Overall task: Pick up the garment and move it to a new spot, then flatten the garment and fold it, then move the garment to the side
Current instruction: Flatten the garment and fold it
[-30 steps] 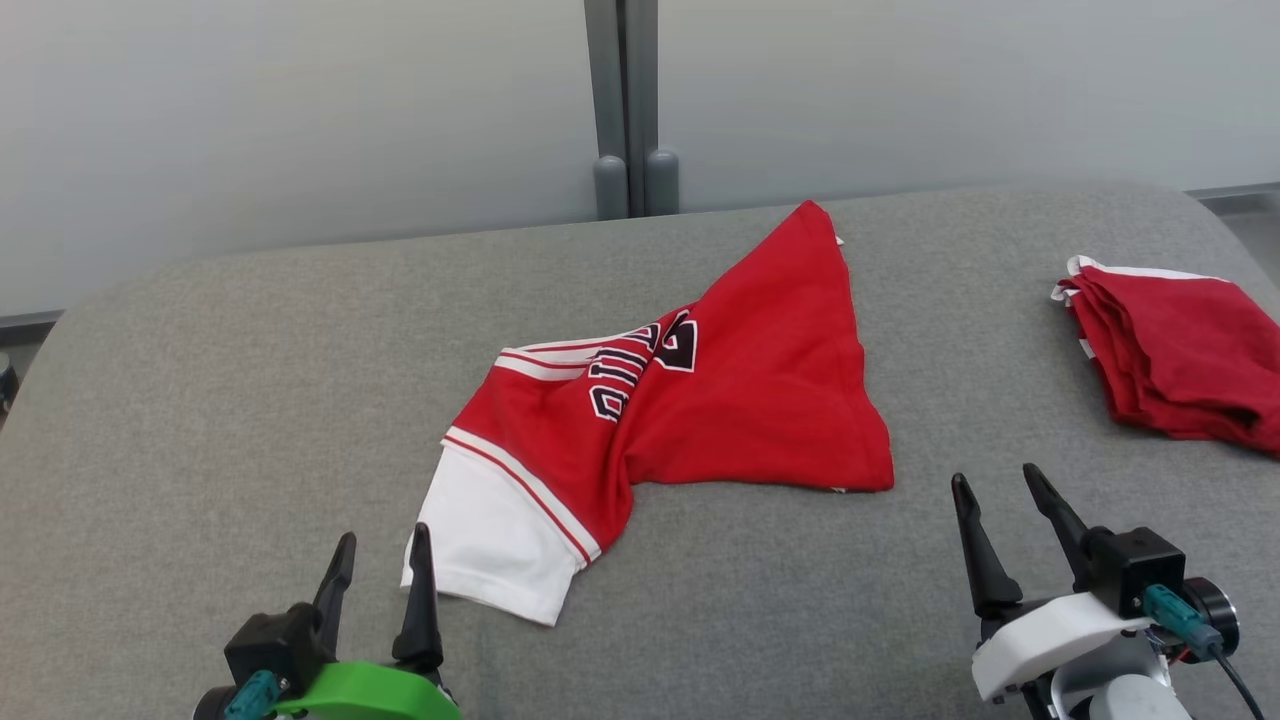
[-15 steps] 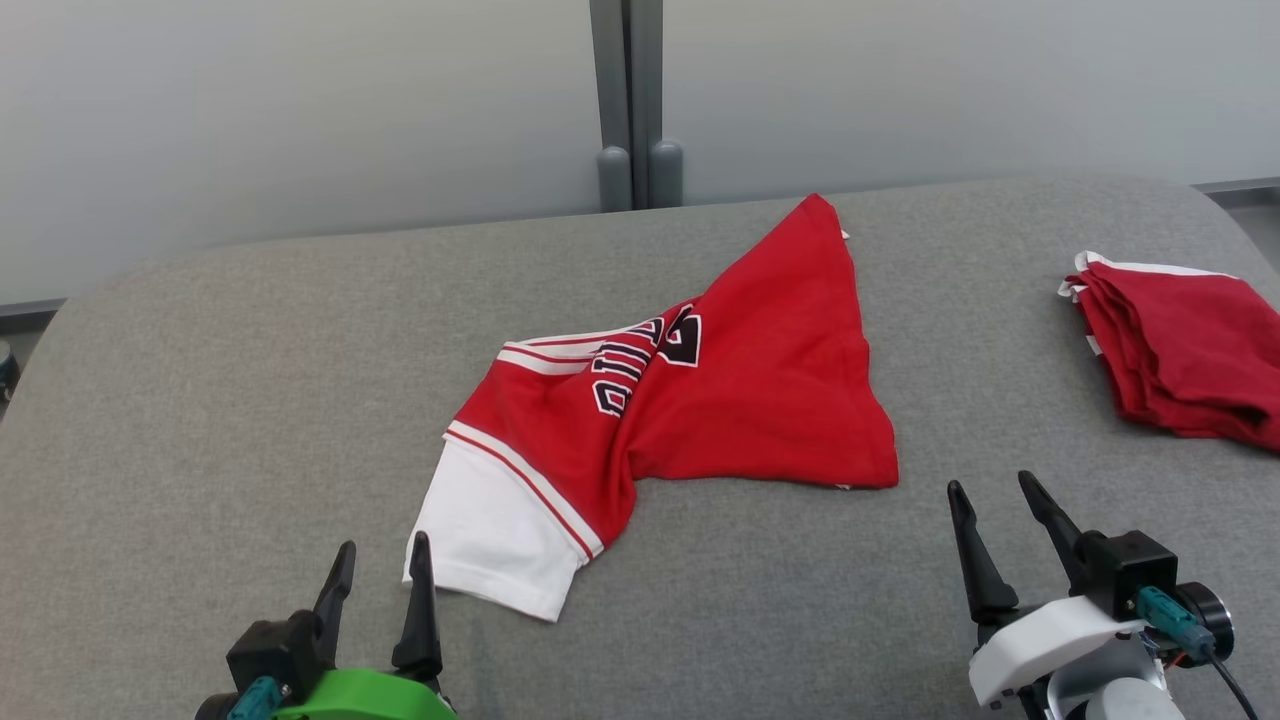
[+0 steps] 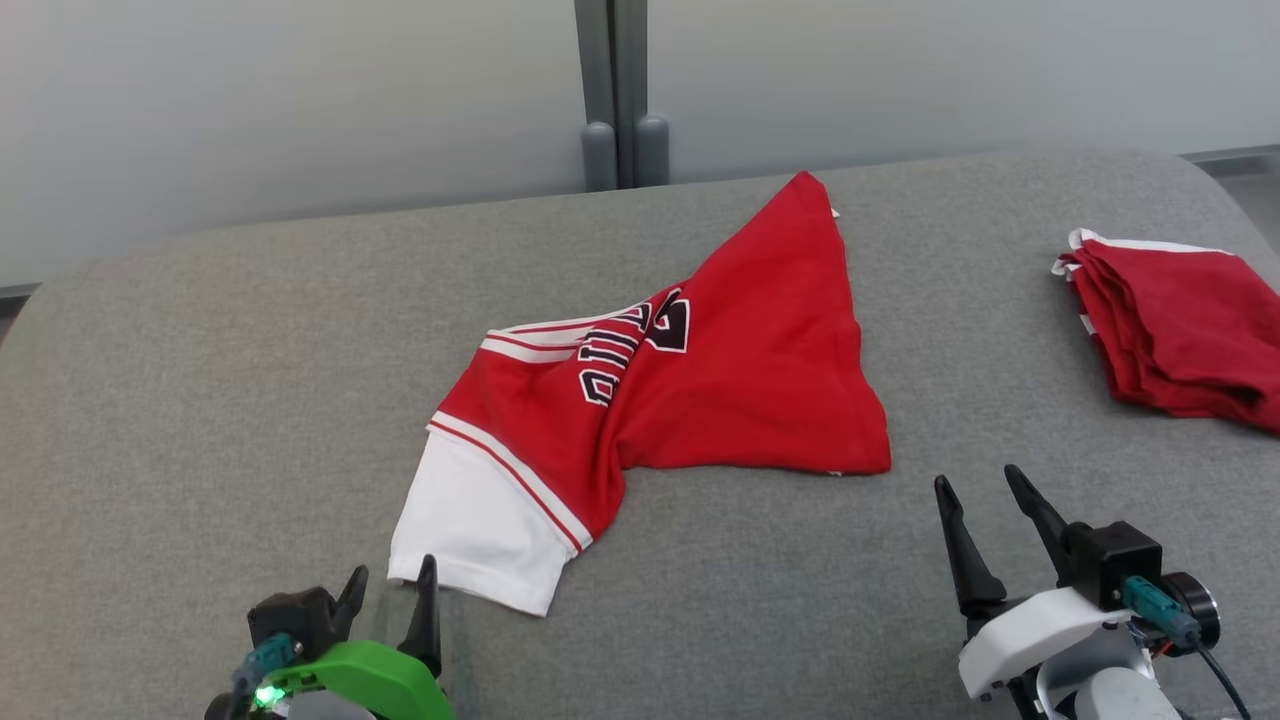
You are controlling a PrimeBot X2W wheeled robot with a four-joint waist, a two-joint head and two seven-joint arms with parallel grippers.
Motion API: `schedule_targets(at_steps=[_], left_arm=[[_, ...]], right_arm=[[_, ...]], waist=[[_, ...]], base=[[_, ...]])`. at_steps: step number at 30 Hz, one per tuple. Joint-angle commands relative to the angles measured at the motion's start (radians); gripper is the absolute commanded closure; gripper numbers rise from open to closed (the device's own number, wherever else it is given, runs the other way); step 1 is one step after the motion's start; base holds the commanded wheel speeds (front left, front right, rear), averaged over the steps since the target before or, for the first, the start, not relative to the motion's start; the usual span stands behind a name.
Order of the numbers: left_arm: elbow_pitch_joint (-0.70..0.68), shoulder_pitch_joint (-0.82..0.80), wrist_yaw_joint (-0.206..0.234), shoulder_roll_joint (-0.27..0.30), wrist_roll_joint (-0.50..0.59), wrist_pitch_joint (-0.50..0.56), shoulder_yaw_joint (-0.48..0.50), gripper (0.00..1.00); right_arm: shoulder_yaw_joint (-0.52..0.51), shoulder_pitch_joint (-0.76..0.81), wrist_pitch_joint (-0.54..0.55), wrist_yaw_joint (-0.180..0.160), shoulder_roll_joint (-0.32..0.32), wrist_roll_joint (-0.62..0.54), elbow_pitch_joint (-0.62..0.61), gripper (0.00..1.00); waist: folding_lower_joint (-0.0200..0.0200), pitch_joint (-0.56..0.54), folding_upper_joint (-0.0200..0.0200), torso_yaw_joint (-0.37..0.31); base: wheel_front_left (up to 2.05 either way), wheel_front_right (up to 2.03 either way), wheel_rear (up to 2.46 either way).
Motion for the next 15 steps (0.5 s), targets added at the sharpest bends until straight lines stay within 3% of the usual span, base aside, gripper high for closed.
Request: schedule_targets(at_steps=[1,15], left_arm=[[0.016,-0.031,-0.006,0.003,-0.016,0.004,0.008,0.0],[0.208,-0.14,-0.018,-0.006,-0.135,0.027,0.037,0.0]], right_arm=[[-0.001,-0.009,-0.004,-0.002,-0.004,0.001,0.003,0.0],[-0.008,-0.037,-0.004,-0.002,-0.003,-0.012,0.015,0.0]], waist=[[0.0,0.017,-0.0001,-0.013],[0.0,0.059,-0.0001,-0.049]], base=[[0.0,0.0,0.0],[0.0,0.0,0.0]])
